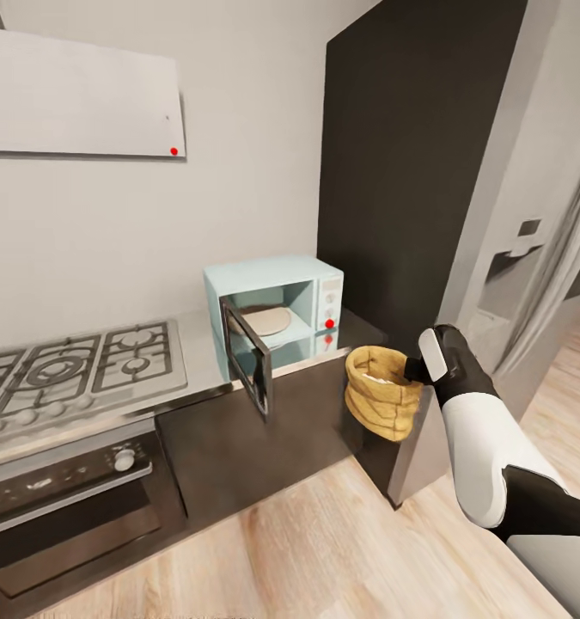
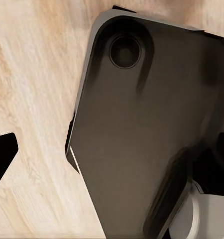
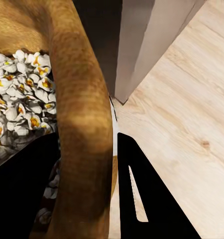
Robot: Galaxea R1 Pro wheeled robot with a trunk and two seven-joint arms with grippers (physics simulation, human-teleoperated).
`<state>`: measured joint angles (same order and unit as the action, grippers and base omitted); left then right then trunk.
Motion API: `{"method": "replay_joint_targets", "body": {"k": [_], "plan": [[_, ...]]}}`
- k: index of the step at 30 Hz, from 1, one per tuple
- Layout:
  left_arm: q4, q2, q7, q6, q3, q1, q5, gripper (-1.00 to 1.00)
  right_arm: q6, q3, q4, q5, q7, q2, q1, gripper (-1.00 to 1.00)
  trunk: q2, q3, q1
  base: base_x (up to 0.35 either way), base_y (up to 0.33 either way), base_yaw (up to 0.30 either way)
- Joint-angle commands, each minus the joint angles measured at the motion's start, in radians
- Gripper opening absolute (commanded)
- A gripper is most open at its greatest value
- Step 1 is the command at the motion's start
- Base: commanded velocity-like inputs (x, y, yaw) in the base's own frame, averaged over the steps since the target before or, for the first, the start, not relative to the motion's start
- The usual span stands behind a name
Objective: In the kitchen, take the popcorn bag from the countertop, put it into the microwave, and heat it until the popcorn is cooked so the cooked popcorn ends up inside the bag.
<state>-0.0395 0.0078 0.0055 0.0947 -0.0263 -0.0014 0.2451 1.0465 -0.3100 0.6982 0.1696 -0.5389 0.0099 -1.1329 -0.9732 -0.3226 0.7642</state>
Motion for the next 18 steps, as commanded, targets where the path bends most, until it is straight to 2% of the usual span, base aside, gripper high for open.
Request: {"method": "replay_joint_targets", "body": {"k": [1,6,18], "plan": [[0.000,0.000,0.001,0.002,-0.003,0.000,0.002,1.00,0.001,-0.003,0.001,0.012,-0.010,0.001,-0.001,-1.00,-0.001,-0.001,0.000,0.000,-0.001,0.268],[0.000,0.000,0.001,0.002,-0.003,0.000,0.002,1.00,0.001,-0.004,0.001,0.011,-0.010,0.001,-0.001,-1.00,-0.001,-0.001,0.000,0.000,0.000,0.227],[0.000,0.000,0.001,0.002,-0.003,0.000,0.002,1.00,0.001,-0.005,0.001,0.010,-0.010,0.000,-0.001,-1.00,-0.001,-0.001,0.000,0.000,0.000,0.013]]}}
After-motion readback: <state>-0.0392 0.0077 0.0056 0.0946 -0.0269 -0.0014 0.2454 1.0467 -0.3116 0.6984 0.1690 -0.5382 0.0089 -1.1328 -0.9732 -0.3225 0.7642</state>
